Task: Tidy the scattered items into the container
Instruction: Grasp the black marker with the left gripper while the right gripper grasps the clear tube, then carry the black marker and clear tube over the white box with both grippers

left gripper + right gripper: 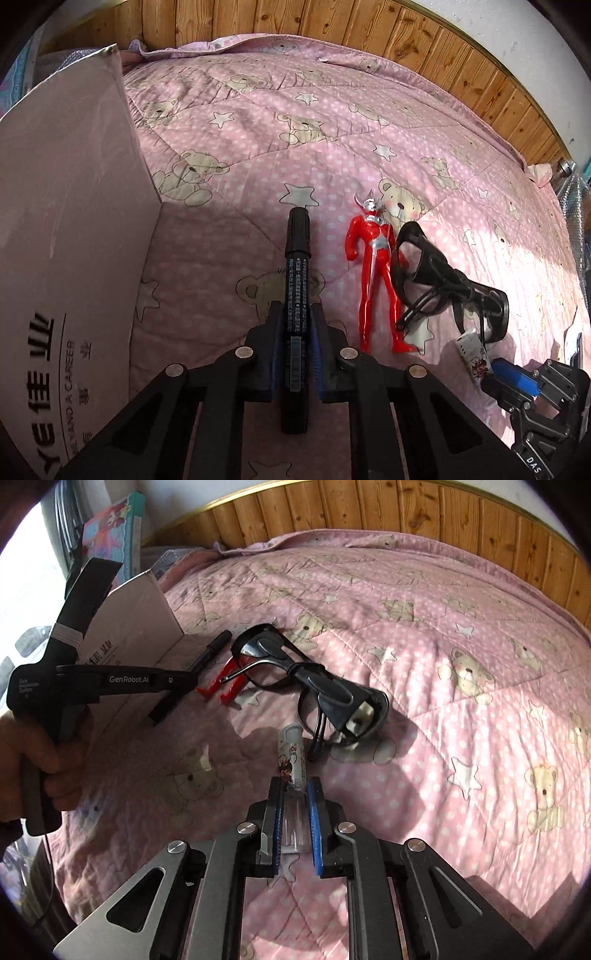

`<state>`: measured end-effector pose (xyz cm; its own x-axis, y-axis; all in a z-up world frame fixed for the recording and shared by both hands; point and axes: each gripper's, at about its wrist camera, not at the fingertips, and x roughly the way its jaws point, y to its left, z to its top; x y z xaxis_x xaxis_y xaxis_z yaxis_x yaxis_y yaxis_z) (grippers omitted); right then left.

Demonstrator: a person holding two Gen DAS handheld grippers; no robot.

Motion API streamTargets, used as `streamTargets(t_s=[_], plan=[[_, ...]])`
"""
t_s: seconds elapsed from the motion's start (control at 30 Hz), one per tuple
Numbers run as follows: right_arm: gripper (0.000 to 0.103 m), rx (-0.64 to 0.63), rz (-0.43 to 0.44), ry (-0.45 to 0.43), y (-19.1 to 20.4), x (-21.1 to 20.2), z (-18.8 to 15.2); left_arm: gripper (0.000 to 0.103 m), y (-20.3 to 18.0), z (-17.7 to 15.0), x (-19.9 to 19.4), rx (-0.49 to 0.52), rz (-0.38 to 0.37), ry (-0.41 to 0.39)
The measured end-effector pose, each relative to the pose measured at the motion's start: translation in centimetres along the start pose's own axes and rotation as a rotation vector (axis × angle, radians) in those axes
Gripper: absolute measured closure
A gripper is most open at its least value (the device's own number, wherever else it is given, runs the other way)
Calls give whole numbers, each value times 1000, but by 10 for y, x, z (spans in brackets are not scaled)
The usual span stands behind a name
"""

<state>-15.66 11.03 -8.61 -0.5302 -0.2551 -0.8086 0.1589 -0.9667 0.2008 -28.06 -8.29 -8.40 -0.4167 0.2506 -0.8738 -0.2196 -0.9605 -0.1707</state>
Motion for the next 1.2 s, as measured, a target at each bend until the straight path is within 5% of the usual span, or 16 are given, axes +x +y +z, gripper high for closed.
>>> streamTargets(t_s=[0.2,0.3,0.43,0.7,1.2], plan=[[87,23,8,-4,-1,8,-4,77,-11,-6,-1,49,36,-28],[88,55,13,-12,0,10,-1,83,-23,2,7,130,65,-42],[88,96,28,-19,0,-3,-9,89,-16,-3,-2,84,67,-29],[88,187,100,-32,12,-33,-43,89,-10,-53,-57,39,17,-34],[88,168,162,-79,68,-86,-75,89,-23,-128,-162,51,-70,-96]])
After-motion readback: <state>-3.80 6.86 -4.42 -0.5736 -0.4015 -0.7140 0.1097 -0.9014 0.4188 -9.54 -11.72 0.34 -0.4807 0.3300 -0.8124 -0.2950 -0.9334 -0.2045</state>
